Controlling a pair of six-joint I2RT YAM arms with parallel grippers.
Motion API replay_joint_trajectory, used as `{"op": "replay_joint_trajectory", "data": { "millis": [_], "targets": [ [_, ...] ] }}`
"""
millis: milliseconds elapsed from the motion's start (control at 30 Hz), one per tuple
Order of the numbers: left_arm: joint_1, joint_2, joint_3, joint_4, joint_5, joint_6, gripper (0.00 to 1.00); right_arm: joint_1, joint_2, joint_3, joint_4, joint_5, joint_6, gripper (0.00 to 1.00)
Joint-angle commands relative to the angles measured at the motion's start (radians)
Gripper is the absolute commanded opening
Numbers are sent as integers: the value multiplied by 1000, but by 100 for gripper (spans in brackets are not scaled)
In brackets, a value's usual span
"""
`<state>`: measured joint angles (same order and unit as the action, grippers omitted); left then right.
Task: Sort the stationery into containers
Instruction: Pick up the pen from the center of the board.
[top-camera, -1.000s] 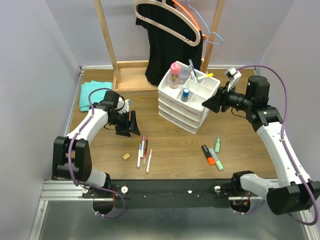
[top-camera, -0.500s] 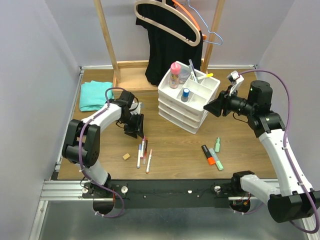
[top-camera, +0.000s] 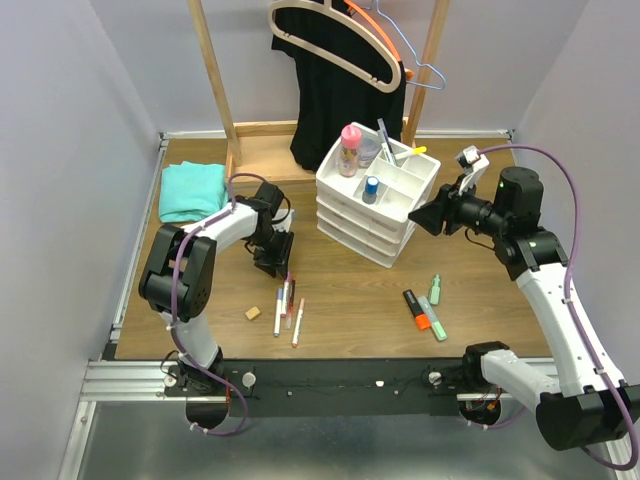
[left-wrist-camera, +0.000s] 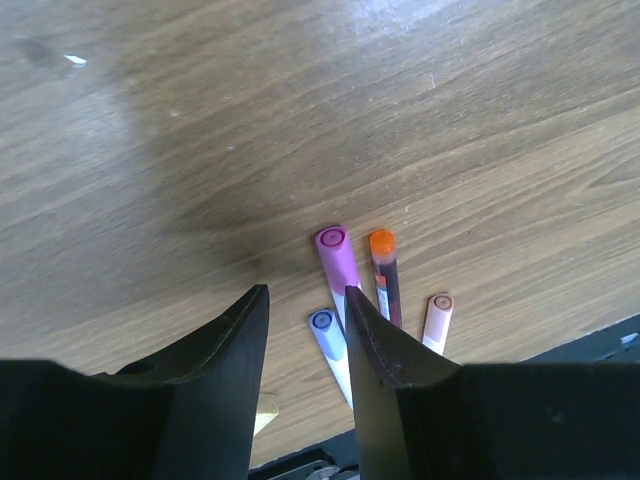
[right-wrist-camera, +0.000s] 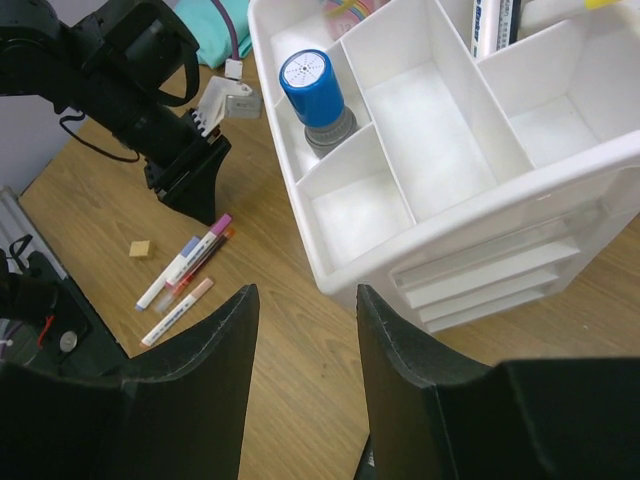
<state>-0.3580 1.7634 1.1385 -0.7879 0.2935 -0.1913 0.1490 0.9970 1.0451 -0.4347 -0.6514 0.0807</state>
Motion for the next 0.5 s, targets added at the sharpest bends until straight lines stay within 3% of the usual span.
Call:
{"op": "replay_joint_trajectory", "data": {
  "millis": [0, 367, 467],
  "targets": [
    [-44, 36, 26, -10, -33, 24, 44, 4, -17, -26, 33, 30, 11, 51],
    [-85, 68, 0, -22, -106, 20, 44, 4, -15, -39, 33, 42, 1, 51],
    [-90, 79, -22, -19, -106, 12, 38, 4, -12, -39, 36, 44, -1, 50]
  ]
}}
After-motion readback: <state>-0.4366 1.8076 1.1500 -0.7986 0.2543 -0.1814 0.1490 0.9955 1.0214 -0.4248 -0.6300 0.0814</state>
